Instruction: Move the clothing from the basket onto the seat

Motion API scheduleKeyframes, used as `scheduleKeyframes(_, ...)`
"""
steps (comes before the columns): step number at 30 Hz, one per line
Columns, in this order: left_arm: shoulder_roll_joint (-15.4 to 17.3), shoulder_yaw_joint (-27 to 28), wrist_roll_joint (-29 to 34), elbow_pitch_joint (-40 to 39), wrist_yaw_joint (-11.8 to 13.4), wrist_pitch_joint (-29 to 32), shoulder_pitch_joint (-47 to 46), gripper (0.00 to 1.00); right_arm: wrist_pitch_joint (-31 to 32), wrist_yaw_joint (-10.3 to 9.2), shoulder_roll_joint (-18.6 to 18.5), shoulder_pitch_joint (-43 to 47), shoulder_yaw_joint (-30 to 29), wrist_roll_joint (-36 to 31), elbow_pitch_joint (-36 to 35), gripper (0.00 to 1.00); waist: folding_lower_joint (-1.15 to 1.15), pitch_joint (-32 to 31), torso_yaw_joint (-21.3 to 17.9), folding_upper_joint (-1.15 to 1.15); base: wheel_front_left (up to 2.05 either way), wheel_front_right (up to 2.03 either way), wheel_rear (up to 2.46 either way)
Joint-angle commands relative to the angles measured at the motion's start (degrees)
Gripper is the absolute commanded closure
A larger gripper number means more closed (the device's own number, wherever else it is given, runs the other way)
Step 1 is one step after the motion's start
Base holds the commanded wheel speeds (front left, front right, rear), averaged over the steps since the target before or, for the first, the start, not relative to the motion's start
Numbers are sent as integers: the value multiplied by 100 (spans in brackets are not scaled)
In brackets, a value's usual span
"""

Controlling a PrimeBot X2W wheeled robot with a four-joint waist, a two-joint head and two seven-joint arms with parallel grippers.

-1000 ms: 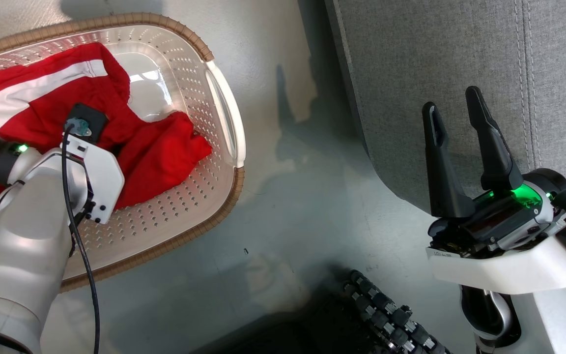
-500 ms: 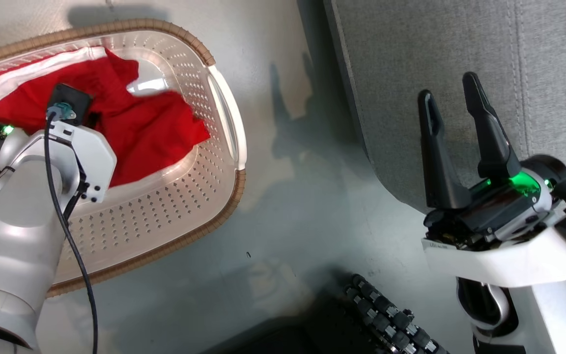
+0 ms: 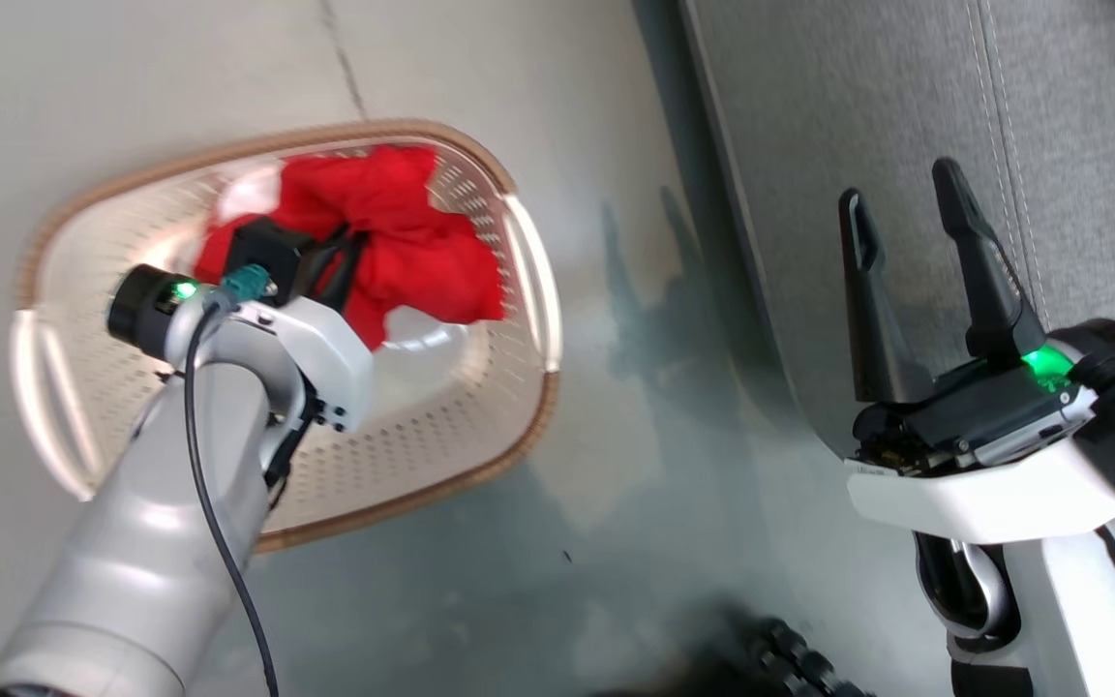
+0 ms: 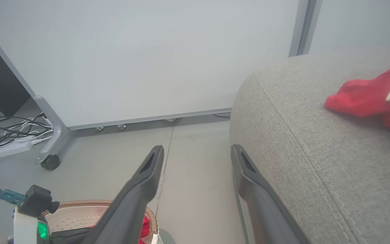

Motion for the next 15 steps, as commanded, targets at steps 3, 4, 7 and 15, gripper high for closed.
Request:
scheduleKeyframes(3,18,191,-102,-613,0,-35,338,100,6,6,-24,111,-93,-163,108,0,0,-564,441,0,0,0,0)
scheduleKeyframes(4,44,242,-98,-825,21,-34,468,100,44,6,-24,144,-117,-188,117,0,0,-652,506,0,0,0,0)
scheduleKeyframes(7,77,456,-161,-1452,49,-35,844,100,154,6,-24,214,-209,-295,152,0,0,-928,693,0,0,0,0)
scheduleKeyframes(15,83,950,-253,-2697,136,-37,1746,100,472,6,-26,430,-430,-511,202,0,0,-1598,1072,0,0,0,0)
